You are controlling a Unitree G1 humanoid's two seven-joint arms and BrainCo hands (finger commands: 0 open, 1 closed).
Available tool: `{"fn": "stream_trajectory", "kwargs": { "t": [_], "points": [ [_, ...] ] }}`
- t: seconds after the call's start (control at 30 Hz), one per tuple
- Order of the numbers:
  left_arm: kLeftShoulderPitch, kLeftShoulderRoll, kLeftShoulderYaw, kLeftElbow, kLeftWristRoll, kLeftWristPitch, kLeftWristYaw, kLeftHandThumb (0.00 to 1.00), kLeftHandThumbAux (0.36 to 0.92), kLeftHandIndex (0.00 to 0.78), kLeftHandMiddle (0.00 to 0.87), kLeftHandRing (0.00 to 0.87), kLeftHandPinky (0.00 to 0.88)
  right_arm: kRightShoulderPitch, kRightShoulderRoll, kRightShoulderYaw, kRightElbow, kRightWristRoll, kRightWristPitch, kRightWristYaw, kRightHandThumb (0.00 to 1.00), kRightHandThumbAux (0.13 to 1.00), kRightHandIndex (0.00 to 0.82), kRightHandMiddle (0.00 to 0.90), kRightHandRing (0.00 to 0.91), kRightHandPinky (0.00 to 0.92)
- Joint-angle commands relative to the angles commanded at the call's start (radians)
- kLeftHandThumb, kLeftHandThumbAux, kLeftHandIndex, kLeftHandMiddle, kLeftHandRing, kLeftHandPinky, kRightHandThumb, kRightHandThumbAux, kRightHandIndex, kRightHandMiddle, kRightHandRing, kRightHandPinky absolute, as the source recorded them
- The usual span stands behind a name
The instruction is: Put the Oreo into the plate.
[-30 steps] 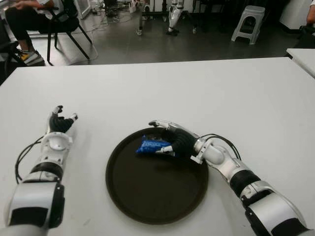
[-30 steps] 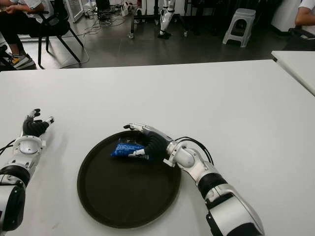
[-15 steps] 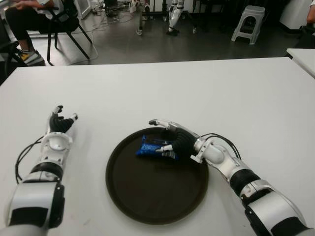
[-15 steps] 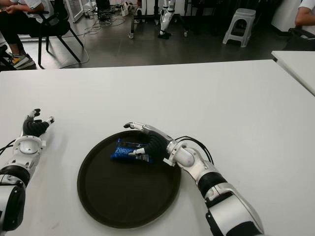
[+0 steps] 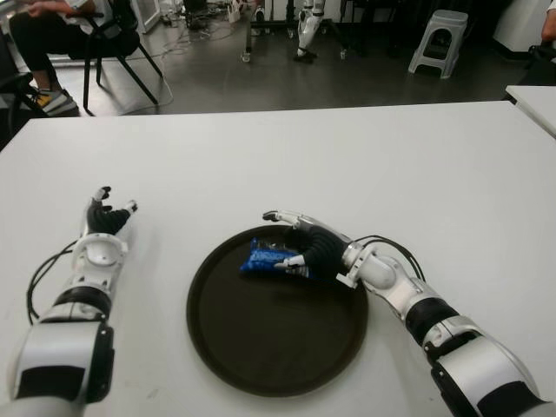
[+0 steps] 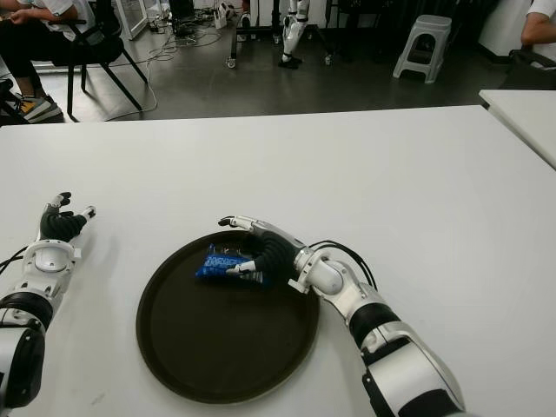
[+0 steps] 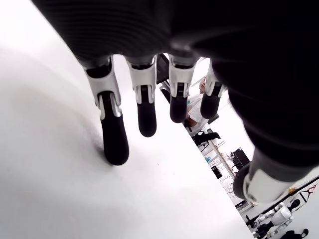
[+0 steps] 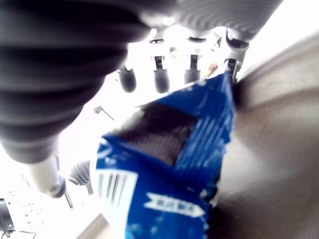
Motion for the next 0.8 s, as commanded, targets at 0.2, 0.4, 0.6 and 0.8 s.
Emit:
{"fn": "stream_trajectory", "kwargs": {
  "t": [0.2, 0.4, 0.6, 0.8],
  "points": [
    [0.000, 0.000, -0.002, 0.000, 0.003, 0.000, 0.003, 0.408, 0.627, 0.003, 0.128, 0.149, 0.155, 0.056, -0.034, 0.000, -0.165, -0.071, -0.160, -0.121, 0.169, 0.508, 0.000, 0.006, 0.007, 0.009],
    [-0.001, 0.001, -0.009, 0.001, 0.009, 0.003, 0.004, 0.398, 0.634, 0.002, 0.129, 0.157, 0.158, 0.029, -0.046, -0.002, -0.144, -0.191, -0.260, -0.309, 0.215, 0.500, 0.000, 0.000, 0.000, 0.000],
    [-0.002, 0.002, -0.009, 0.001, 0.008, 0.003, 0.000, 0.394, 0.634, 0.001, 0.122, 0.143, 0.135, 0.000, -0.049, 0.001, -0.140, -0.337, -0.316, -0.543, 0.193, 0.524, 0.000, 0.000, 0.000, 0.000],
    [-0.002, 0.003, -0.004, 0.001, 0.003, 0.001, -0.006, 0.410, 0.641, 0.001, 0.122, 0.138, 0.132, -0.016, -0.047, 0.017, -0.145, -0.467, -0.327, -0.799, 0.162, 0.568, 0.000, 0.000, 0.000, 0.000]
  ]
}}
